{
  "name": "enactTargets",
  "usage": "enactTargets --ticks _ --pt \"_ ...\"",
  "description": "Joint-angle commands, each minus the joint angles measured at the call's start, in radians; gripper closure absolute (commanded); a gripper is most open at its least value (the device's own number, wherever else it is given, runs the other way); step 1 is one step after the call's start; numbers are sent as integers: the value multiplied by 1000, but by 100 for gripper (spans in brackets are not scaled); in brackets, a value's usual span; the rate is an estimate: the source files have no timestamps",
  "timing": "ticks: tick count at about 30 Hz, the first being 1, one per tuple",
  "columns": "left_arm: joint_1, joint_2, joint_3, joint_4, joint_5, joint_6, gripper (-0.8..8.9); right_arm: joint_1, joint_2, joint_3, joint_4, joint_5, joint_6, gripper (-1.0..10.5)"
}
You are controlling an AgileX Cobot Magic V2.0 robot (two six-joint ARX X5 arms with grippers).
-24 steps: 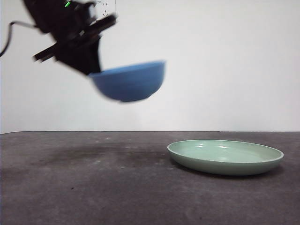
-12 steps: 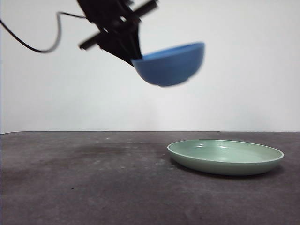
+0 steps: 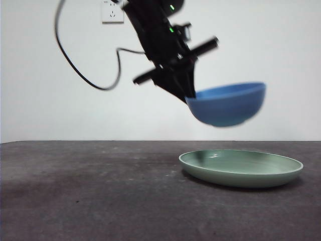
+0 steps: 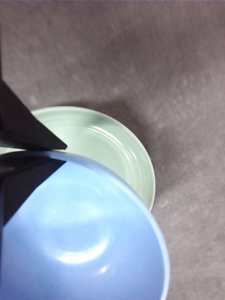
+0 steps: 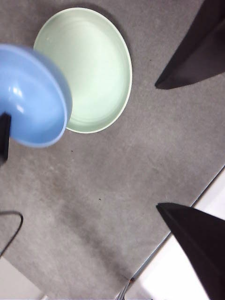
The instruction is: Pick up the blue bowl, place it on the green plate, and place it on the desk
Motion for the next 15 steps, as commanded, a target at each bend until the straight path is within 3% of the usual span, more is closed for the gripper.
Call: enactTargets --ticks 1,11,15 --pt "-23 75 66 3 -3 -3 798 3 -2 18 -3 3 10 559" --pt "-38 192 104 -4 -10 -3 799 3 -8 18 -10 3 10 559" --pt "-38 197 104 -18 -62 6 799 3 -8 18 -10 3 10 559"
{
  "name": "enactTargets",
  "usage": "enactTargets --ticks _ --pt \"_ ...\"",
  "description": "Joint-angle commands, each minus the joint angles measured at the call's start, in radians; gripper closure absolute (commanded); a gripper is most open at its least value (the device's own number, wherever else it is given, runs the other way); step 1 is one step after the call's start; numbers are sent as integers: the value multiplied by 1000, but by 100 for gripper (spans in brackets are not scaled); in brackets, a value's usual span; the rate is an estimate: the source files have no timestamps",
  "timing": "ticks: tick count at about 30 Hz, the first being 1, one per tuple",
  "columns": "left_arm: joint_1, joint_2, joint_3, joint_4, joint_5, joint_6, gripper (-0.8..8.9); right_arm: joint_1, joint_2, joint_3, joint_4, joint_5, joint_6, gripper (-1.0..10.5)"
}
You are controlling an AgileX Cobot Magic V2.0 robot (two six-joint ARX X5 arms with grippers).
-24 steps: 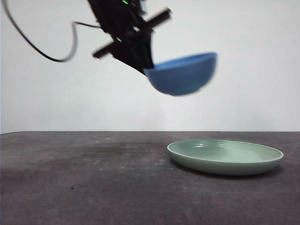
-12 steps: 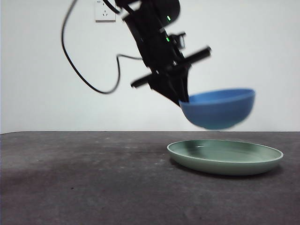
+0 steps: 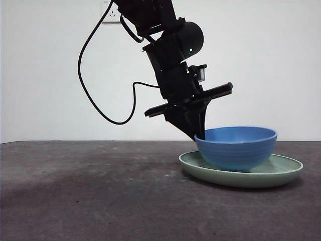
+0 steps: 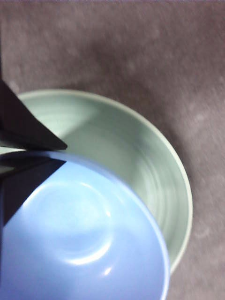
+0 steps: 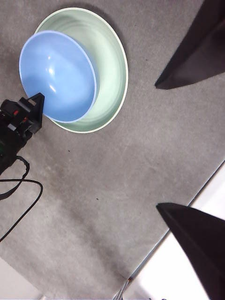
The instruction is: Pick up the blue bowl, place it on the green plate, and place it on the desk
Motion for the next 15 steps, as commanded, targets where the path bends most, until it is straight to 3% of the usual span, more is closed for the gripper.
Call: enactTargets --ticks 1,15 --pt "-10 24 36 -2 -31 15 799 3 4 18 7 6 10 559" --pt "-16 29 36 -31 -31 43 799 3 4 18 3 26 10 559"
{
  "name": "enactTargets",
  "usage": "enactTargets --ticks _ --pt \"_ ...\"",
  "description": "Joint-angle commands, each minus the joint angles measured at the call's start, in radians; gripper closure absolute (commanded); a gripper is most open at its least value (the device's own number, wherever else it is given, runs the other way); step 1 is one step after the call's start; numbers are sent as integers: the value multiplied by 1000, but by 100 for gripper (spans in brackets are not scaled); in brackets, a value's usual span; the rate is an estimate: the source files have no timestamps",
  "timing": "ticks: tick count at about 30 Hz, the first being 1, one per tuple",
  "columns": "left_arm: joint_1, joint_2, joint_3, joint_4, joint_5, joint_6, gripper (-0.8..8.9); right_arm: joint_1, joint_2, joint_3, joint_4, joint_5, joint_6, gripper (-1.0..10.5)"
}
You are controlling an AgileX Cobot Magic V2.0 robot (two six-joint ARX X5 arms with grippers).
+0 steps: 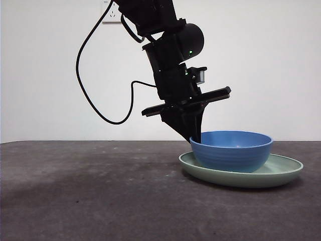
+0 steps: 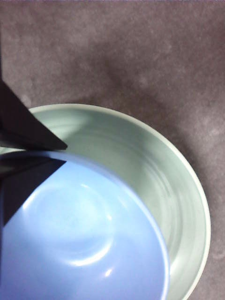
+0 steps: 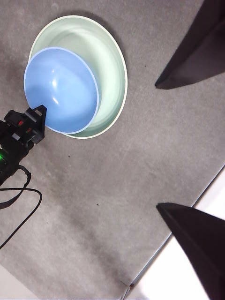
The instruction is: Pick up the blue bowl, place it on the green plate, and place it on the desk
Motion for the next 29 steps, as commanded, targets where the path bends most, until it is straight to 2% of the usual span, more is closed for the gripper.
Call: enactTargets --ticks 1,9,13,18,22,29 --pt "-13 28 35 7 1 11 798 3 4 18 2 3 10 559" --pt "-19 28 35 11 1 11 680 3 4 18 -5 3 10 559" --pt "-20 28 35 8 2 11 678 3 4 18 -6 3 10 559" --pt "-15 25 80 -79 2 18 552 3 4 18 -5 3 7 559" --pt "-4 -2 140 -148 2 44 550 3 4 18 -6 3 7 559" --pt "28 -178 147 -131 2 45 550 3 4 18 -5 4 5 559"
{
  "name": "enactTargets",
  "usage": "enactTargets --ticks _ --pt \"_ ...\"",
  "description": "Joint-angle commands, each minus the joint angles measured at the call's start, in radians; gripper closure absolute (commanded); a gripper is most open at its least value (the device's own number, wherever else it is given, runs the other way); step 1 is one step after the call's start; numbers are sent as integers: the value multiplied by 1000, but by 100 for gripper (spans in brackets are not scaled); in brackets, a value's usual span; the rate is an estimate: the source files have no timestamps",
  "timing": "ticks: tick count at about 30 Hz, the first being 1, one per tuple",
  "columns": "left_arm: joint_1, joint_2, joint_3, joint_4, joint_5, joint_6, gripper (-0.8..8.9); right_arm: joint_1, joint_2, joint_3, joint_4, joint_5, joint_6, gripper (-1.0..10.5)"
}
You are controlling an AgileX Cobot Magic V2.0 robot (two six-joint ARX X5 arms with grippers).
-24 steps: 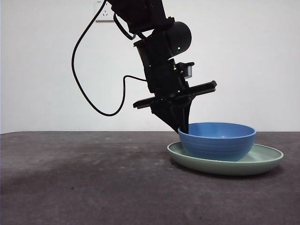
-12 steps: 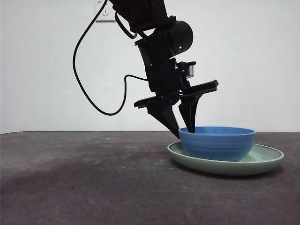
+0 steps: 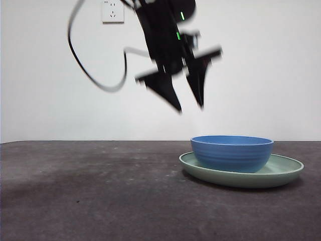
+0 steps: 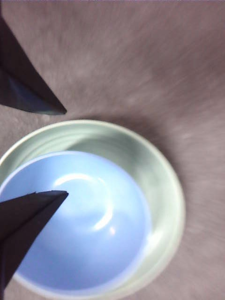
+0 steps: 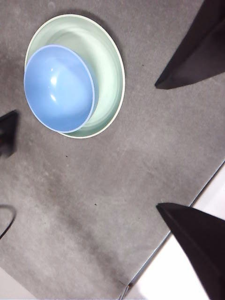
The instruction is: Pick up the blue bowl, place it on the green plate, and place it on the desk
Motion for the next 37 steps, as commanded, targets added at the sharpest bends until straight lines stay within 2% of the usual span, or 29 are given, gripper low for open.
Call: enactTargets --ticks 1,8,14,19,24,28,37 --pt "10 -105 35 14 1 11 550 3 4 18 4 3 5 559" --pt "60 -332 35 29 1 13 550 3 4 18 4 3 3 559" --pt "114 -504 3 -26 1 54 550 3 4 18 5 3 2 559" --pt "152 -685 -185 -6 5 91 550 3 4 18 5 3 -2 559" --pt "180 -890 -477 92 99 110 550 3 4 18 5 3 -3 559" --pt "183 -1022 -680 101 216 132 551 3 4 18 5 3 -8 559" --pt "183 -1165 -1009 112 422 165 551 3 5 18 5 3 -8 559"
